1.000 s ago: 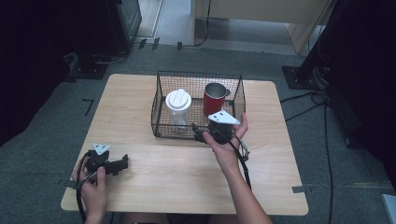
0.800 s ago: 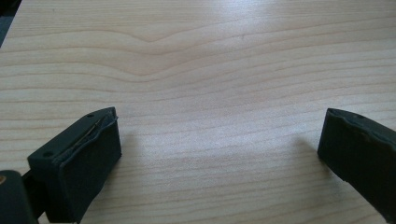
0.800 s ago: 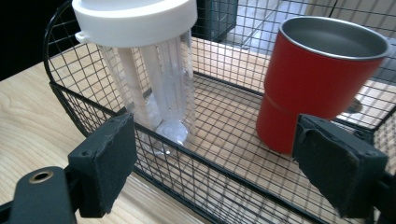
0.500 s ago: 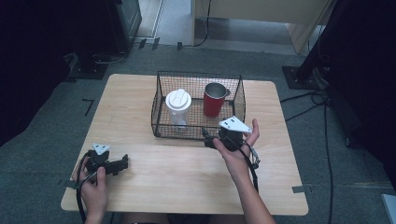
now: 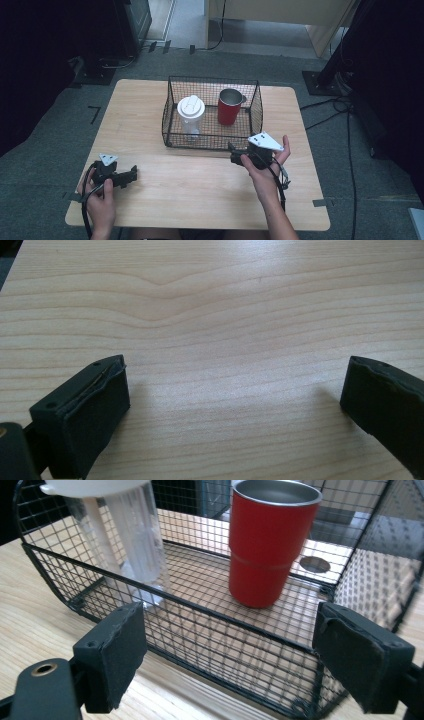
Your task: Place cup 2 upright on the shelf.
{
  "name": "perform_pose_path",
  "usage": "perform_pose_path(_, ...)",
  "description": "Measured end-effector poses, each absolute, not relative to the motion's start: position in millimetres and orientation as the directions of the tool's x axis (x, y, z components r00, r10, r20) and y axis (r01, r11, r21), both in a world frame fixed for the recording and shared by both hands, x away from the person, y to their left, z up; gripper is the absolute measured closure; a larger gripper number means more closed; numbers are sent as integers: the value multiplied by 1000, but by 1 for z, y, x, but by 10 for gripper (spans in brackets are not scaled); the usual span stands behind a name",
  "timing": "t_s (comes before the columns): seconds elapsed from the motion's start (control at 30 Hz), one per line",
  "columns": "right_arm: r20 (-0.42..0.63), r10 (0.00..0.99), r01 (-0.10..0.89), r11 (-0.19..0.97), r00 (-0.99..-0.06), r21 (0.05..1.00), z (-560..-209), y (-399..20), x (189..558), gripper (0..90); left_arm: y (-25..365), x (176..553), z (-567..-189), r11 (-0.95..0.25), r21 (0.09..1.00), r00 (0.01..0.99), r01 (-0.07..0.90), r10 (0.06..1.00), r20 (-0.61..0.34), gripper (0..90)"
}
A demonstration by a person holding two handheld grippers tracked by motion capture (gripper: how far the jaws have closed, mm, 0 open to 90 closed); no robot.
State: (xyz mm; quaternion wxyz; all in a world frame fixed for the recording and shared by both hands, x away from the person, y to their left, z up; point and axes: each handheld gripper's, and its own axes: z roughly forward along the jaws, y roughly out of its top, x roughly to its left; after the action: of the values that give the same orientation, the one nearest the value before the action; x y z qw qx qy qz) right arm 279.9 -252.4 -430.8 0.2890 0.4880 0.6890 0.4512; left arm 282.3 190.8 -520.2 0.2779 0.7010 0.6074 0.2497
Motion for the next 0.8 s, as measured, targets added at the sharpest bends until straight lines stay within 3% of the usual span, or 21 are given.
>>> perform_pose_path(0.8, 52, 967, 452, 68, -248, 889, -454, -308, 250, 148, 191, 282, -520, -110, 692, 139, 714, 990, 14, 0)
